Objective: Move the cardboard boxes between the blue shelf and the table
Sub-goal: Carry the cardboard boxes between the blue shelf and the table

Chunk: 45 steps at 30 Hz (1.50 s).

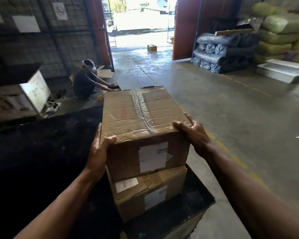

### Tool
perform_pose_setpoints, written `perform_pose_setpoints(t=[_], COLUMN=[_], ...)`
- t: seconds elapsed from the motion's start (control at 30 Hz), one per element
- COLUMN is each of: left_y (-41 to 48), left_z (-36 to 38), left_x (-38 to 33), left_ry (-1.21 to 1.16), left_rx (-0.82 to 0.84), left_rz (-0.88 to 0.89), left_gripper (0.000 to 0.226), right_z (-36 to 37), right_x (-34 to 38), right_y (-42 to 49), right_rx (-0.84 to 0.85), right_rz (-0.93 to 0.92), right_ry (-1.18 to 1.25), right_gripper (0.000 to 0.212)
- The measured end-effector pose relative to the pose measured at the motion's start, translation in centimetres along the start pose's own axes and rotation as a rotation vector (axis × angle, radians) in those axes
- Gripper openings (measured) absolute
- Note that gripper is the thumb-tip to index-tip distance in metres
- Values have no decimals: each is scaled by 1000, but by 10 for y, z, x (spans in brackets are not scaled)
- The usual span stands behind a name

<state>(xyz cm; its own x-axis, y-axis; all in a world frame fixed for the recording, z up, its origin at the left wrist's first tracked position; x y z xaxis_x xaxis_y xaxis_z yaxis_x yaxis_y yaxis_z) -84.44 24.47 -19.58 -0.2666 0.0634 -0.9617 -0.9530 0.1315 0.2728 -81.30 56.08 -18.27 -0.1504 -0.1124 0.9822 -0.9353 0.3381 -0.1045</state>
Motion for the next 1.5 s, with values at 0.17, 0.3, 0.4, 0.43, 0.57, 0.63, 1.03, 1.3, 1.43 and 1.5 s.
perform_pose_setpoints(t=[0.17, 0.3, 0.4, 0.43, 0.57, 0.63, 1.03, 1.3, 1.43, 1.5], left_y=[18, 32, 42, 44, 28, 7, -209, -341, -379, -385], left_z=[30, 81, 126, 141, 204, 233, 324, 309, 295, 288], left_x=[-10, -23, -29, -29, -37, -46, -170, -252, -269, -274], left_ry=[-23, -43, -70, -98, -221, -271, -538, -747, -774, -787], left_rx=[34, 163, 253, 319, 592, 725, 1359, 1533, 1623, 1662], left_rz=[30, 35, 60, 47, -1, 23, 82, 106, 94, 90], left_gripper=[49, 55, 72, 76, 80, 71, 64, 48, 46, 49], right_z=[-25, -71, -110, -121, -154, -161, -92, -19, 24, 44], right_x=[4, 5, 8, 9, 8, 5, 45, 82, 88, 92], right_y=[-14, -46, -87, -104, -191, -244, -568, -717, -755, -762], right_rx=[-99, -263, -438, -504, -793, -946, -1733, -2012, -2151, -2177], right_rz=[-23, -24, -4, 5, 55, 79, 154, 171, 192, 211], right_ry=[11, -99, -121, -125, -130, -124, -99, -246, -199, -168], right_gripper=[79, 81, 83, 83, 82, 79, 74, 58, 64, 60])
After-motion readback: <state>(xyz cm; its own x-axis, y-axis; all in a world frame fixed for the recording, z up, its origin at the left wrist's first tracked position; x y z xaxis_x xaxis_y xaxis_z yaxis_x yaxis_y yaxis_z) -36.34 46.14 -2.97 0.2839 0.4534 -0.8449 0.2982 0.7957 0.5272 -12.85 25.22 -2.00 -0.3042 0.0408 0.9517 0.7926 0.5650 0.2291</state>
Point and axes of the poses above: each hand's wrist, its own y-axis towards the middle knuckle, its own z-axis out of the palm, x = y × z, the point moved 2 cm from there along y, towards the middle knuckle, and after that the axes turned 7 degrees about z, right-handed, at the moved point
